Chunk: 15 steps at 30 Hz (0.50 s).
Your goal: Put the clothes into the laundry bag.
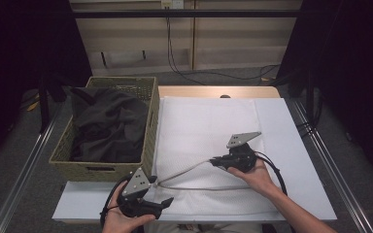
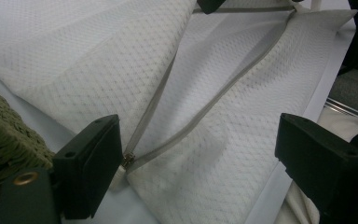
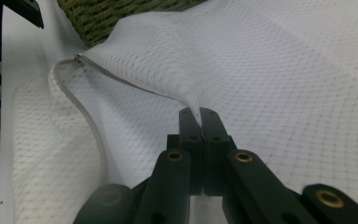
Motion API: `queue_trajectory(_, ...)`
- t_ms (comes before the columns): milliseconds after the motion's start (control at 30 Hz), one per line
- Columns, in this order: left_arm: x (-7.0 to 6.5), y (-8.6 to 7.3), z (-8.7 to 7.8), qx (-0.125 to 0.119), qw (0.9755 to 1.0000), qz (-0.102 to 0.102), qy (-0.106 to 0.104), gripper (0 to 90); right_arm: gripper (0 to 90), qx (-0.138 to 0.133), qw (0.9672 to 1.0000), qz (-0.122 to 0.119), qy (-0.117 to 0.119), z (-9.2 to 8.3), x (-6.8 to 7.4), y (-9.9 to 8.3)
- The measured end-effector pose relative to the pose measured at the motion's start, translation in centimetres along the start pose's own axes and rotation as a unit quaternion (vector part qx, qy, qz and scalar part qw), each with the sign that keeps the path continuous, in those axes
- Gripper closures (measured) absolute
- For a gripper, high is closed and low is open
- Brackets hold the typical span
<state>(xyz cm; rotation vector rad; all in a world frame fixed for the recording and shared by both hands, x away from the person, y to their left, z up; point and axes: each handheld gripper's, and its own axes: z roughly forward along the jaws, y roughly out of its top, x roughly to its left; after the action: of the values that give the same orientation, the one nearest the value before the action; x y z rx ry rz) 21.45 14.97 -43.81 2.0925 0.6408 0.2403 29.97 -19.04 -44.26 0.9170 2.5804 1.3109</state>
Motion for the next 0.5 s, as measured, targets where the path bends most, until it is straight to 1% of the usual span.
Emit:
queue_trajectory(67, -0.1, 0.0, 0.0, 0.002, 1.0000, 0.001, 0.003, 14.6, 89.7, -0.009, 1.0000, -0.002, 0.000, -0.4, -0.1, 0.5)
queue_trajectory(133, -0.1, 0.0, -0.2, -0.006, 0.9999, -0.002, 0.012, 16.1, 89.7, -0.018, 0.9998, -0.006, 0.004, -0.9, -0.3, 0.9)
queue_trajectory(167, 0.0, 0.0, -0.3, -0.006, 0.9999, -0.004, 0.013, 16.2, 89.7, -0.023, 0.9997, -0.003, 0.005, -1.0, -0.3, 1.1)
queue_trajectory(200, 0.1, -0.1, -0.4, -0.009, 0.9999, -0.008, 0.011, 16.1, 89.7, -0.024, 0.9997, -0.004, 0.007, -1.2, -0.4, 1.2)
queue_trajectory(267, 0.3, -0.2, -0.6, -0.012, 0.9996, -0.016, 0.018, 15.3, 89.7, -0.033, 0.9994, 0.001, 0.009, -1.6, -0.6, 1.6)
queue_trajectory(300, 0.4, -0.3, -0.8, -0.014, 0.9995, -0.021, 0.019, 14.7, 89.7, -0.038, 0.9992, 0.000, 0.008, -1.8, -0.8, 1.8)
queue_trajectory(333, 0.4, -0.3, -0.9, -0.015, 0.9993, -0.028, 0.022, 13.4, 89.7, -0.049, 0.9988, 0.005, 0.008, -2.1, -0.9, 2.0)
queue_trajectory(367, 0.5, -0.4, -1.0, -0.019, 0.9990, -0.032, 0.023, 12.4, 89.7, -0.054, 0.9984, 0.008, 0.009, -2.3, -1.0, 2.1)
queue_trajectory(400, 0.6, -0.5, -1.2, -0.018, 0.9991, -0.031, 0.025, 12.0, 89.7, -0.055, 0.9984, 0.003, 0.008, -2.5, -0.9, 2.3)
queue_trajectory(433, 0.6, -0.6, -1.2, -0.019, 0.9989, -0.033, 0.025, 11.2, 89.7, -0.058, 0.9983, -0.001, 0.004, -2.6, -0.9, 2.4)
queue_trajectory(500, 0.6, -0.6, -1.2, -0.016, 0.9991, -0.029, 0.026, 10.5, 89.7, -0.061, 0.9981, -0.002, 0.005, -2.8, -1.0, 2.7)
